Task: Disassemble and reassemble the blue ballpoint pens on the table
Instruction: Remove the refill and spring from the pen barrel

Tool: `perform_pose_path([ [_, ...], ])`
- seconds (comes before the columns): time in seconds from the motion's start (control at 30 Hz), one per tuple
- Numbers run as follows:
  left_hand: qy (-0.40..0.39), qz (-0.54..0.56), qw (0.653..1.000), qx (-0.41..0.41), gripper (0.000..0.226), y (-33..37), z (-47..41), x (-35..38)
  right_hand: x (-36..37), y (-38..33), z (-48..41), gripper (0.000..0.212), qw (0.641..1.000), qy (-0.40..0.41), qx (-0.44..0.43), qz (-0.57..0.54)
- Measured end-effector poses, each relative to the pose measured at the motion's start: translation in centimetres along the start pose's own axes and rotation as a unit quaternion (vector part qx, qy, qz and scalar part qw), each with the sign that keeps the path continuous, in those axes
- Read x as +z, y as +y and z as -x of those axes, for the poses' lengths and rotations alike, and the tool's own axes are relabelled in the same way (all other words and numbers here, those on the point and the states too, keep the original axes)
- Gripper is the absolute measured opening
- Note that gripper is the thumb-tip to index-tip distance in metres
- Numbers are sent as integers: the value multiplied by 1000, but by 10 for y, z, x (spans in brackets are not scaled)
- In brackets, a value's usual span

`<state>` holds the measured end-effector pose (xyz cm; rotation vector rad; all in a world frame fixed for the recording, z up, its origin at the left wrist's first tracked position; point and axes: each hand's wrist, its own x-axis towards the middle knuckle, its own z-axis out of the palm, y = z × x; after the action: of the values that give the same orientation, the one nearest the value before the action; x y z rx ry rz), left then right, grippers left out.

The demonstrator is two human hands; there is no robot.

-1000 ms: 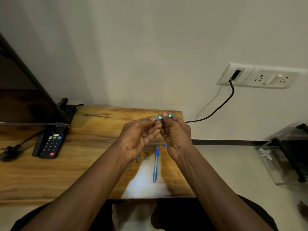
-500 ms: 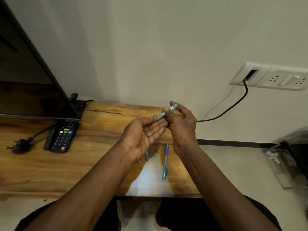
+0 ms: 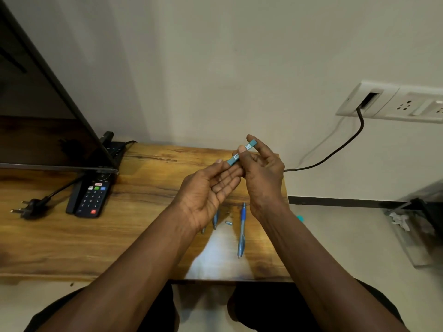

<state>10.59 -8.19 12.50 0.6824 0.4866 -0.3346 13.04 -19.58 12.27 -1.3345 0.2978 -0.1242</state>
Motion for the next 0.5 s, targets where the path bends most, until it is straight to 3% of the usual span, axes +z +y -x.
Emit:
perform_pose_path([
  [0.23, 2, -3, 1000, -11, 14, -3, 1, 4, 0, 1, -1, 35, 999, 14, 26, -31],
  [0.5, 0, -17, 1000, 0, 19, -1, 1, 4, 0, -2, 0, 36, 999, -11, -30, 26],
])
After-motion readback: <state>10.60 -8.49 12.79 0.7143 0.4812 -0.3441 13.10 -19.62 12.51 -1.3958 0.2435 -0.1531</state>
